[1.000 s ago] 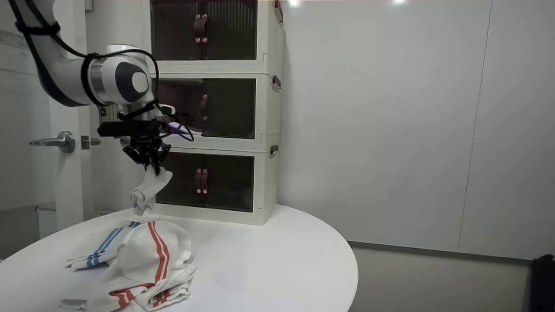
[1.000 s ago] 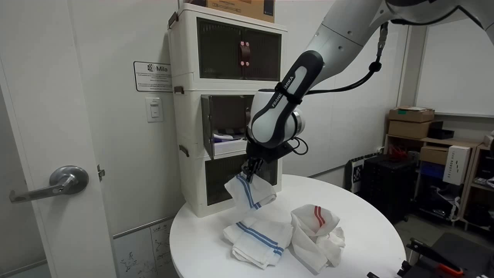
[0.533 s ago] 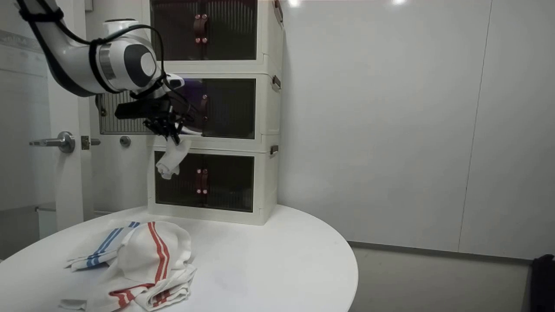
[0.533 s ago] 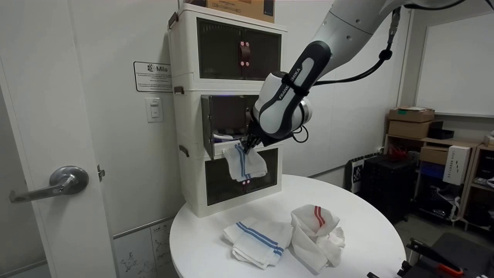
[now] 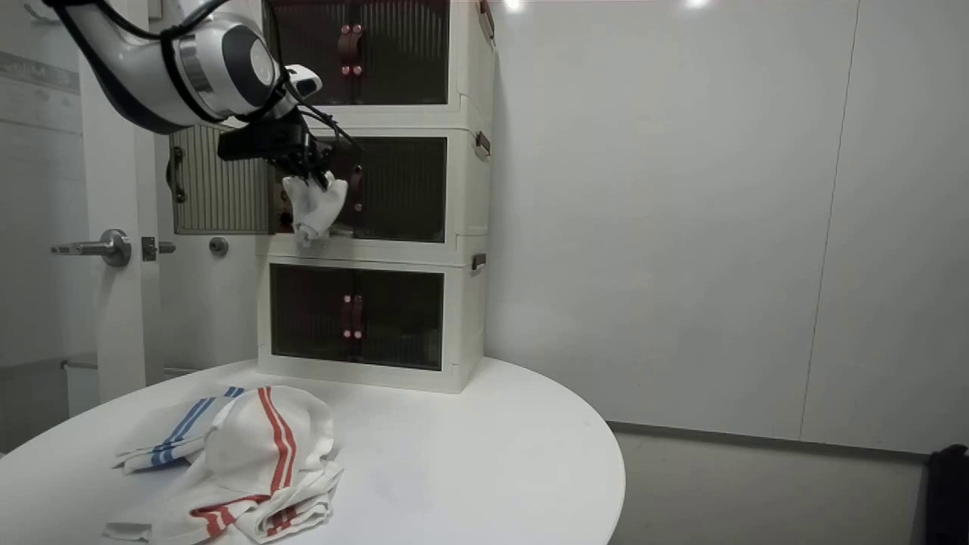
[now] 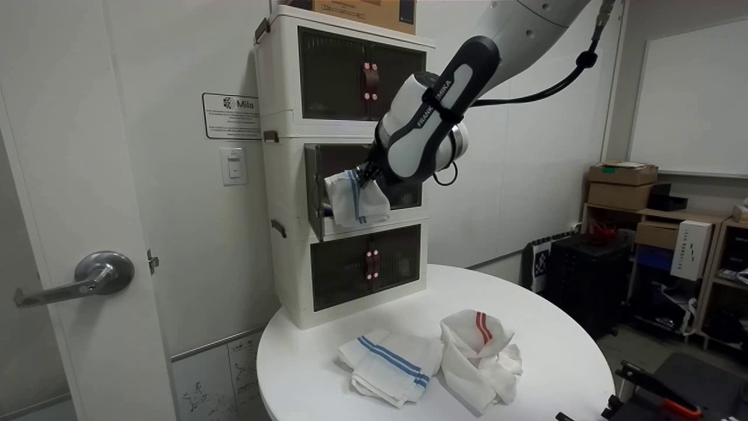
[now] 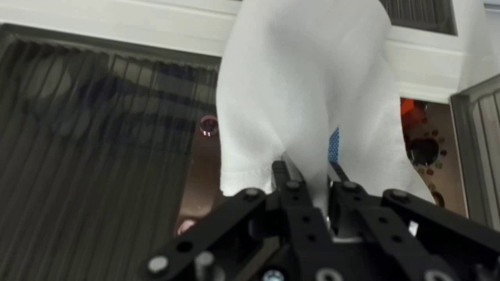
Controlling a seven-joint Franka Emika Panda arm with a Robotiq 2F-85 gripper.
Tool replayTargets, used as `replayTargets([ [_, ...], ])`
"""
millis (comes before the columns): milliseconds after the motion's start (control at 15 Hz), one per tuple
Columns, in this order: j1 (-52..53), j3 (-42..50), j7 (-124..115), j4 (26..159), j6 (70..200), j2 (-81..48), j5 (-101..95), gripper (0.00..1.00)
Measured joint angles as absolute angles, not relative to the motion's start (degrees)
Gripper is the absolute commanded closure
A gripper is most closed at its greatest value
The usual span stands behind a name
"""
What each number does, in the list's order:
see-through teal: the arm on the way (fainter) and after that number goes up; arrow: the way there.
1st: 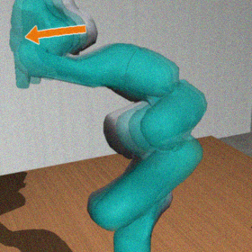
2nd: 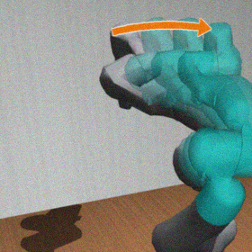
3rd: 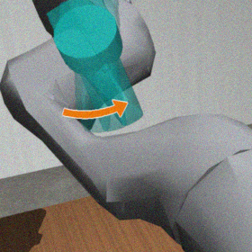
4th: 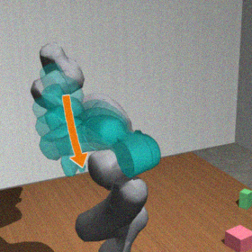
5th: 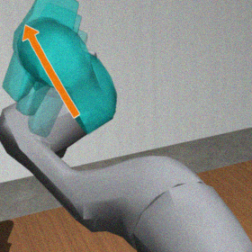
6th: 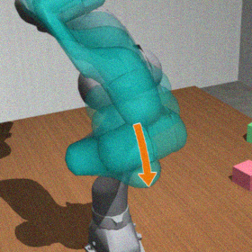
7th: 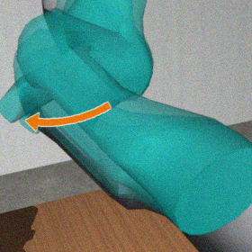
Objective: Place one white and blue towel inside the open cabinet
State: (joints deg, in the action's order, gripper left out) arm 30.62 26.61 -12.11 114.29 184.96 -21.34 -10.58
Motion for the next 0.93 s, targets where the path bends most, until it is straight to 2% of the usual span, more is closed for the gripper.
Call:
replayTargets([
  [400,38.45,34.52,-15.06,108.68,185.03,-23.33,-10.09,0.92],
  [933,37.73,36.45,-17.58,99.13,185.01,-33.95,-7.10,0.92],
])
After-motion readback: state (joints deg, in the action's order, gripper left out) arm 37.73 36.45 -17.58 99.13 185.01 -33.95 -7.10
